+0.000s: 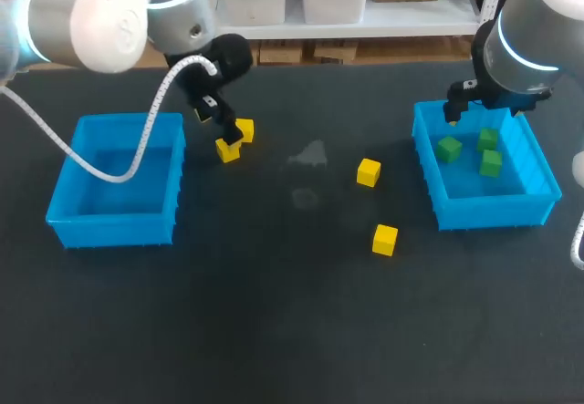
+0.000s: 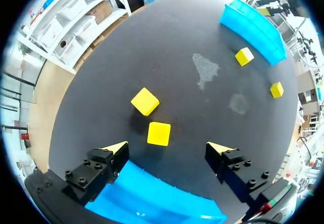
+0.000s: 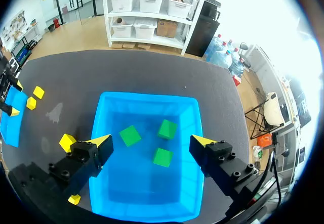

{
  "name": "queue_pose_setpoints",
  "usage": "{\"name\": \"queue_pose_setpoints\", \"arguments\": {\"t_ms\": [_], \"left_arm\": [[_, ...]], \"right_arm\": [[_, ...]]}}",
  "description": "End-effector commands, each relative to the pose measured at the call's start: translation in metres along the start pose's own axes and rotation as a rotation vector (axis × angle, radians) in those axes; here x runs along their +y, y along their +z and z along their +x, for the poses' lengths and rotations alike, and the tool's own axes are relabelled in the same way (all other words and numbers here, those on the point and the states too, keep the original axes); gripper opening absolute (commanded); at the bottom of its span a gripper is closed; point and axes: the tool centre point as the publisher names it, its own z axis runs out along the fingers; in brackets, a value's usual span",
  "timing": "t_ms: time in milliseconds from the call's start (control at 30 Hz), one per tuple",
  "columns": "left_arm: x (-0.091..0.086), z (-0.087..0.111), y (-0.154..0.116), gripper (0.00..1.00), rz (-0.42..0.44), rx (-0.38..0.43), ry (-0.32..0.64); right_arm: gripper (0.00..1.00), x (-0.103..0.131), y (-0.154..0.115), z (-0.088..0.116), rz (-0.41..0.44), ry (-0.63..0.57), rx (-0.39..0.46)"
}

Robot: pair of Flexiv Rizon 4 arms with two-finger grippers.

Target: Put the green cubes in the right bin and the yellow cubes in the left bin.

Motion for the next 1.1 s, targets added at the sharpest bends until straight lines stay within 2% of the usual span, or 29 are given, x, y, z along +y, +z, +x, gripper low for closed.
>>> {"name": "queue_pose_setpoints", "arguments": {"t_ms": [33,500,1100], "left_arm": [[0.005,-0.006,0.006,1.0,0.009,0.02,0.008],[0.003,-0.002,0.02,1.0,0.001,0.048,0.016],[0.009,-0.009,0.039,1.0,-0.025,0.115,0.038]], "right_arm": [[1.0,-0.001,0.0,0.001,-0.001,0.0,-0.001],[1.0,-0.001,0.0,0.001,-0.001,0.0,-0.001],[1.0,-0.001,0.0,0.001,-0.001,0.0,-0.001]]}}
